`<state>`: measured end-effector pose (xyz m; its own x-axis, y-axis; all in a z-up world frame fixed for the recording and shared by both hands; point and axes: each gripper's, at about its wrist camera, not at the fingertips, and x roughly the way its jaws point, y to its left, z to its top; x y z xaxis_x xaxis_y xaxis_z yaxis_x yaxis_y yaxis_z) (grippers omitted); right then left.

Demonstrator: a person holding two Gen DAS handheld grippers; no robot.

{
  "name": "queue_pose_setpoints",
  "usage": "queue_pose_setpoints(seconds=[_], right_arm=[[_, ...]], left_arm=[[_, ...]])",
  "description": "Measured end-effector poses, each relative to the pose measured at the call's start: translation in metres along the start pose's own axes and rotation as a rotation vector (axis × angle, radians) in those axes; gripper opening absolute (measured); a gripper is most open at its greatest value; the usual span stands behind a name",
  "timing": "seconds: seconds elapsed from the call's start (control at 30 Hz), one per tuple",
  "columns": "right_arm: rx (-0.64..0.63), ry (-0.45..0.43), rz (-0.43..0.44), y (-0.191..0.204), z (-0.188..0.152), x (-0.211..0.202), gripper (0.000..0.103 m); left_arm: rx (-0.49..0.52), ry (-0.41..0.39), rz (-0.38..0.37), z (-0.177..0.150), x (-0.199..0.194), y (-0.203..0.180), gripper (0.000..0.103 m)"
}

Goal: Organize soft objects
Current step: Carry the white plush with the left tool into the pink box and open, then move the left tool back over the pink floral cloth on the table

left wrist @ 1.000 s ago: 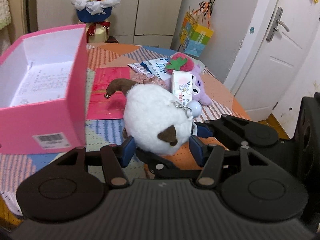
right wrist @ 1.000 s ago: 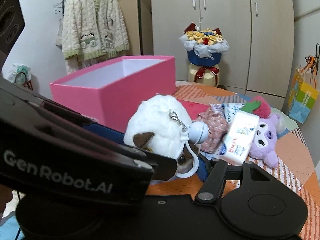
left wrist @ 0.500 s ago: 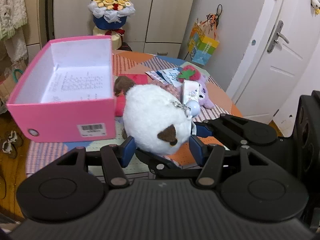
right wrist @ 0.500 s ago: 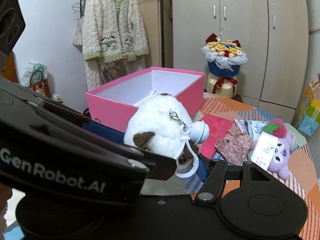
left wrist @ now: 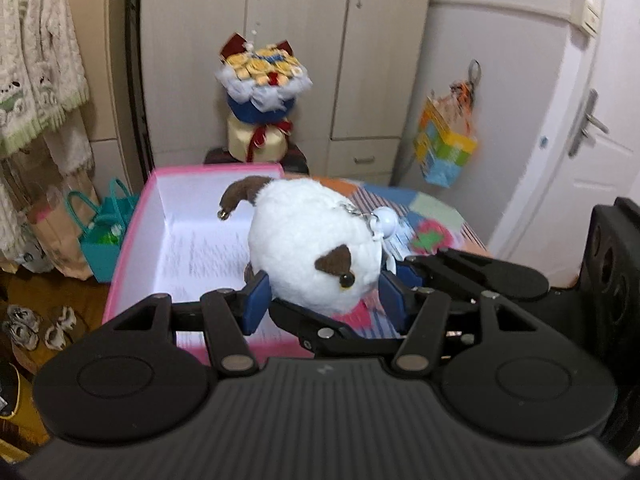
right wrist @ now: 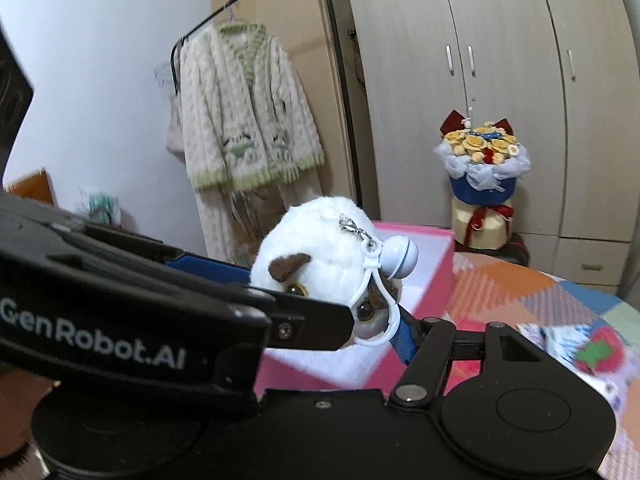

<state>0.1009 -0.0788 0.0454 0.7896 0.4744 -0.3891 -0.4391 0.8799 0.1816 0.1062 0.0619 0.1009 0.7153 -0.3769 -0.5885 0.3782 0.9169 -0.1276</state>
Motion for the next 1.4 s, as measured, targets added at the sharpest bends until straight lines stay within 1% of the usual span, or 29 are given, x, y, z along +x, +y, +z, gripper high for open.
queue_pose_setpoints(seconds=[0.17, 0.3, 0.43, 0.53, 0.63, 0.73, 0.8, 0.93, 1.03, 1.1, 1.17, 1.27, 1.4], right_arm=[[0.022, -0.004, 0.043, -0.021, 0.026, 0.039, 0.069], [0.037, 0.053, 0.052, -0.046, 0.038, 0.082, 0.069], [0.060, 0.146, 0.048, -0.071, 0.037, 0.124, 0.069], [0.060, 0.218, 0.038, -0.084, 0.039, 0.155, 0.069], [0.014, 0.262, 0.017, -0.088, 0.040, 0.176, 0.069], [-0.045, 0.272, -0.009, -0.089, 0.037, 0.184, 0.069], [-0.063, 0.269, -0.017, -0.089, 0.037, 0.187, 0.069], [-0.092, 0.270, -0.047, -0.088, 0.040, 0.196, 0.070], [-0.084, 0.251, -0.068, -0.088, 0.042, 0.195, 0.071], [-0.066, 0.238, -0.063, -0.091, 0.043, 0.191, 0.072], [-0.036, 0.229, -0.029, -0.094, 0.043, 0.180, 0.073], [-0.003, 0.223, 0.014, -0.096, 0.043, 0.163, 0.073], [-0.003, 0.219, 0.046, -0.095, 0.039, 0.133, 0.073]], left_arm=[[-0.057, 0.002, 0.003, 0.038, 0.035, 0.030, 0.058], [-0.121, 0.041, -0.014, 0.055, 0.079, 0.056, 0.058], [-0.188, 0.103, -0.021, 0.057, 0.130, 0.081, 0.058], [-0.253, 0.139, -0.030, 0.056, 0.162, 0.100, 0.058], [-0.322, 0.162, -0.051, 0.056, 0.187, 0.117, 0.058], [-0.397, 0.183, -0.092, 0.054, 0.207, 0.132, 0.058], [-0.419, 0.181, -0.103, 0.052, 0.213, 0.137, 0.058], [-0.449, 0.163, -0.096, 0.049, 0.214, 0.142, 0.057], [-0.458, 0.126, -0.064, 0.047, 0.208, 0.145, 0.057], [-0.432, 0.094, -0.034, 0.046, 0.202, 0.144, 0.059], [-0.412, 0.074, -0.024, 0.048, 0.195, 0.143, 0.060], [-0.356, 0.038, -0.012, 0.049, 0.176, 0.137, 0.061], [-0.246, -0.009, 0.081, 0.050, 0.145, 0.121, 0.063]])
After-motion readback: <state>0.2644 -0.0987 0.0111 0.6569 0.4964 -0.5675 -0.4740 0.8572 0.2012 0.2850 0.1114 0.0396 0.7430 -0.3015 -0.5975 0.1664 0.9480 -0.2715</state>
